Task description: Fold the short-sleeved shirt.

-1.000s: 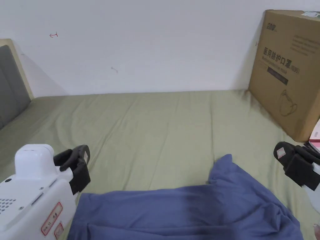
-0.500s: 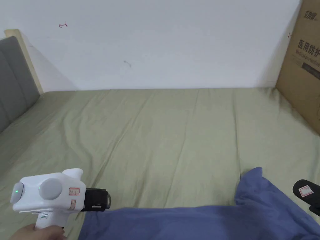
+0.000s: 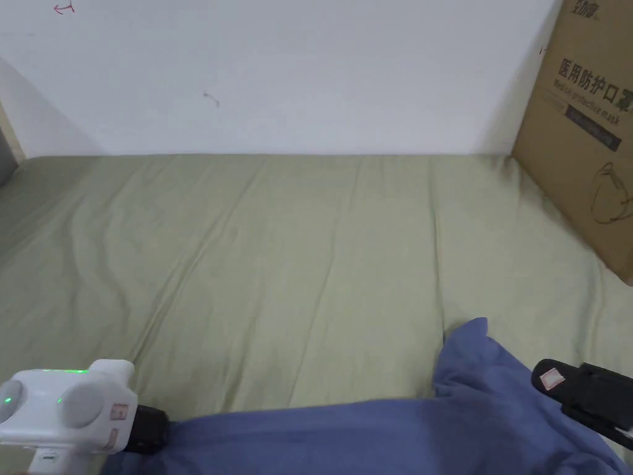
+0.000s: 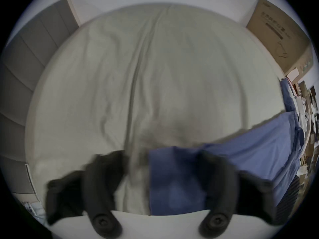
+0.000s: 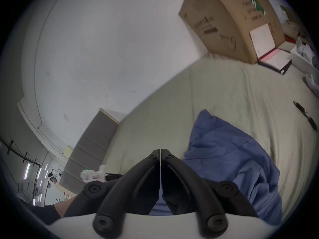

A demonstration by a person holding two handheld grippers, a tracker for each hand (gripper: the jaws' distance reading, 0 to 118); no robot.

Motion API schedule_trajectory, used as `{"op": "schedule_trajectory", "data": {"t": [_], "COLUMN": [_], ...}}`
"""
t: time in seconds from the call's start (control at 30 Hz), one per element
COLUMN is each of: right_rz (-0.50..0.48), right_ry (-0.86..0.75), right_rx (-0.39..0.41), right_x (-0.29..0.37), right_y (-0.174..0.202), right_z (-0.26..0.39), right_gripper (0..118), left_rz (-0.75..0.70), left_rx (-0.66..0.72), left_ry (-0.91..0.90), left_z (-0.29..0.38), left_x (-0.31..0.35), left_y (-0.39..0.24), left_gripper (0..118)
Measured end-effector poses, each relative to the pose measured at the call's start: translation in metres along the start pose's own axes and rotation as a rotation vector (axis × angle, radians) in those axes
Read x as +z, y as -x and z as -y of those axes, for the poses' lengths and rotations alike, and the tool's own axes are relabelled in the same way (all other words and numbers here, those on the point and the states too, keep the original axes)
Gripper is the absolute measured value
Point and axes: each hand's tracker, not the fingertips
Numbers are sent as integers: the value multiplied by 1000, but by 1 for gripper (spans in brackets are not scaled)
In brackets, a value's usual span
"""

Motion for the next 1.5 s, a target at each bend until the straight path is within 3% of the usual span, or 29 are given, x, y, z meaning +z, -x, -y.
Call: {"op": "schedule_trajectory", "data": {"t": [0.03,0.07,0.1,0.17,0.23,0.27,0.3,0.37,0.47,0.5,0.57,0.63,0.67,0.7,0.73,0.8,0.93,1.17,1.3,1.37,1.5], "right_rz": [40,105,177,367,453,491,516,563,651,641,663,603,564,562,546,505,408,383,350,384,429], "right_ry": [55,95,140,157,196,256,317,425,569,618,660,521,525,541,529,479,230,-6,78,172,518], "right_rx": [5,29,41,103,144,133,134,162,303,338,341,370,369,402,431,405,263,294,312,333,289], "right_x": [-14,-28,-44,-77,-108,-125,-141,-167,-203,-211,-215,-194,-191,-186,-173,-156,-114,-46,1,25,51], "right_y": [-8,-15,-23,-35,-43,-50,-58,-66,-82,-89,-95,-87,-84,-82,-76,-73,-63,-21,-13,-17,-42], "right_z": [-11,-21,-34,-57,-78,-88,-94,-100,-94,-89,-77,-73,-73,-71,-71,-75,-95,-96,-75,-52,0], "right_gripper": [1,1,1,10,82,108,116,116,113,105,96,51,16,0,0,0,0,0,0,0,0], "left_rz": [2,39,45,179,168,174,178,174,158,143,144,143,145,144,141,145,194,261,263,227,162], "left_rx": [-19,-34,-43,16,34,33,31,29,43,54,58,55,54,53,52,72,181,262,133,36,-127], "left_ry": [-46,-59,-55,-93,-156,-188,-217,-241,-244,-242,-231,-217,-206,-198,-195,-188,-267,-493,-403,-317,-105], "left_z": [3,5,8,12,16,18,20,23,24,24,25,27,28,29,30,30,19,4,19,37,87], "left_x": [14,23,30,53,72,81,92,104,109,108,106,101,99,95,92,87,83,119,138,141,132], "left_y": [-1,-4,-5,-3,-5,-5,-7,-8,-8,-8,-7,-8,-8,-6,-6,-3,9,15,9,7,7], "left_gripper": [38,12,3,3,3,3,3,3,3,3,3,3,3,3,3,3,3,3,3,3,3]}}
